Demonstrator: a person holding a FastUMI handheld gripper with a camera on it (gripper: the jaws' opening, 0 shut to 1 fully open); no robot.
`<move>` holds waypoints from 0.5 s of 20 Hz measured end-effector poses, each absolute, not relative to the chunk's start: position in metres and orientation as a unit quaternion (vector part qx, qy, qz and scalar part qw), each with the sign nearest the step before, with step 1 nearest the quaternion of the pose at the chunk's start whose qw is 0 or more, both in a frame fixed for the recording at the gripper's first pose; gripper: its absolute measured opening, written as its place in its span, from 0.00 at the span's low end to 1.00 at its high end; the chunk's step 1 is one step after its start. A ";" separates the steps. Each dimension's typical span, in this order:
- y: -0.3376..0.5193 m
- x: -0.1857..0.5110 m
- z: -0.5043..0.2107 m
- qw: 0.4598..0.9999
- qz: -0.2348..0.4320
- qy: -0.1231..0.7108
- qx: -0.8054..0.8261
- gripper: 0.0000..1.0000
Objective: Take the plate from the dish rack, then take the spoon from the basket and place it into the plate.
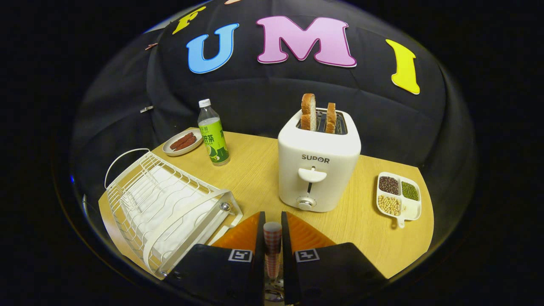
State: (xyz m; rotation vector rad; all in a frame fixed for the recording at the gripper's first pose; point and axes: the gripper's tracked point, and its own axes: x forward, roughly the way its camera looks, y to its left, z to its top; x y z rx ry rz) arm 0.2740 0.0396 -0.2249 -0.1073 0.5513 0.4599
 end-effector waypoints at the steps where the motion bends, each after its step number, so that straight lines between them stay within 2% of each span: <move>1: 0.037 0.274 -0.220 0.937 0.224 0.260 -0.059 0.20; 2: 0.034 0.273 -0.215 0.939 0.223 0.256 -0.059 0.21; 6: 0.033 0.270 -0.191 0.940 0.233 0.243 -0.048 0.15; 10: 0.026 0.270 -0.151 0.946 0.232 0.227 -0.024 0.15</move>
